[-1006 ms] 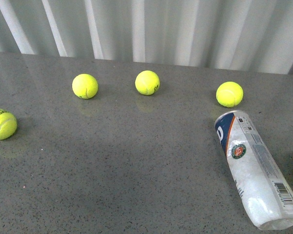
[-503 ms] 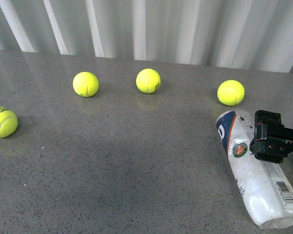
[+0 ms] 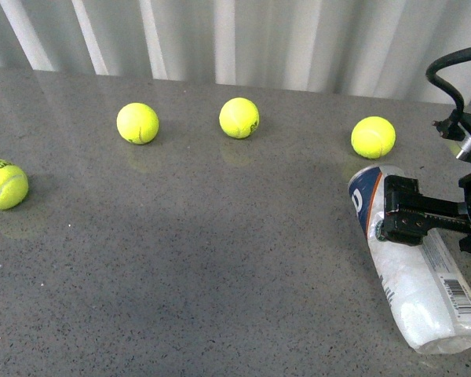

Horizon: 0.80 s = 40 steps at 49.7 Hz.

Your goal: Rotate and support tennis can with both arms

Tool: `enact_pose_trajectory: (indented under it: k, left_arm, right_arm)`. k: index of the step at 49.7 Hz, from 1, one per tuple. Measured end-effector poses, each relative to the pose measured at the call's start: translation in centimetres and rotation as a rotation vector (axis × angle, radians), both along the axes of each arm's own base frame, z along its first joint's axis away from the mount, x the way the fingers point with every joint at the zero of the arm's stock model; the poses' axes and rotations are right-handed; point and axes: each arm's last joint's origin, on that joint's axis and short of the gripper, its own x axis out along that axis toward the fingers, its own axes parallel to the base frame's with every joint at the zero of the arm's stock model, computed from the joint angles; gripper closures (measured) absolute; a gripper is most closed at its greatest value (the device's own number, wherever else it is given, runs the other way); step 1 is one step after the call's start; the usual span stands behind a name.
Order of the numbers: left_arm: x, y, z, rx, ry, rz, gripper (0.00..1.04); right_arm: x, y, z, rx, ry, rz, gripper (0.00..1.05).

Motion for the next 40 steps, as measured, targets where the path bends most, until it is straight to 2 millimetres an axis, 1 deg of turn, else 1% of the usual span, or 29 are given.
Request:
enact_pose_trajectory:
  k: [6,11,14,16,19,22,25,28,29,30,33,35,38,39,40]
  left_arm:
    - [0.0,0.0,0.0,0.000,0.000,0.000,0.07]
    - [0.0,0.0,0.0,0.000,0.000,0.000,0.07]
    - [0.0,0.0,0.0,0.000,0.000,0.000,0.07]
    - [0.0,0.0,0.0,0.000,0.000,0.000,0.07]
    - [0.0,0.0,0.0,0.000,0.000,0.000,0.07]
    - [0.0,0.0,0.0,0.000,0.000,0.000,0.07]
    - [0.0,0.0,0.0,0.000,0.000,0.000,0.07]
    - [0.0,0.0,0.0,0.000,0.000,0.000,0.07]
    - [0.0,0.0,0.0,0.000,0.000,0.000,0.07]
    - [0.0,0.0,0.0,0.000,0.000,0.000,0.07]
    - [0.0,0.0,0.0,0.000,0.000,0.000,0.07]
    - [0.0,0.0,0.0,0.000,0.000,0.000,0.07]
    - [0.0,0.0,0.0,0.000,0.000,0.000,0.07]
    - [0.0,0.0,0.0,0.000,0.000,0.000,0.07]
    - [0.0,0.0,0.0,0.000,0.000,0.000,0.07]
  right_arm:
    - [1.3,0.7,-1.2,0.017,0.030,0.027,0.07]
    - [1.7,1.3,-2.2,0.015,0.054,0.062,0.07]
    - [1.7,1.7,-2.4,0.008,0.054,0.092,0.17]
    - [1.7,2.0,-2.2,-0.001,0.037,0.127,0.25]
    - [1.7,2.6,-1.3,0.007,-0.021,0.200,0.35]
    - [1.7,3.5,0.4,-0.016,-0.117,0.291,0.44]
    - [1.7,4.3,1.9,-0.062,-0.197,0.369,0.50]
    - [1.4,5.6,4.4,-0.112,-0.291,0.525,0.58]
    - [1.3,6.3,5.5,-0.145,-0.328,0.606,0.62]
    - [1.2,6.9,6.2,-0.179,-0.362,0.672,0.65]
    - [0.9,7.9,7.1,-0.222,-0.418,0.775,0.69]
    - [0.8,9.1,7.8,-0.305,-0.479,0.931,0.75]
    - [0.8,10.3,7.6,-0.398,-0.520,1.087,0.81]
    - [1.0,10.8,7.3,-0.451,-0.529,1.163,0.83]
    - [1.1,10.9,7.1,-0.475,-0.535,1.201,0.84]
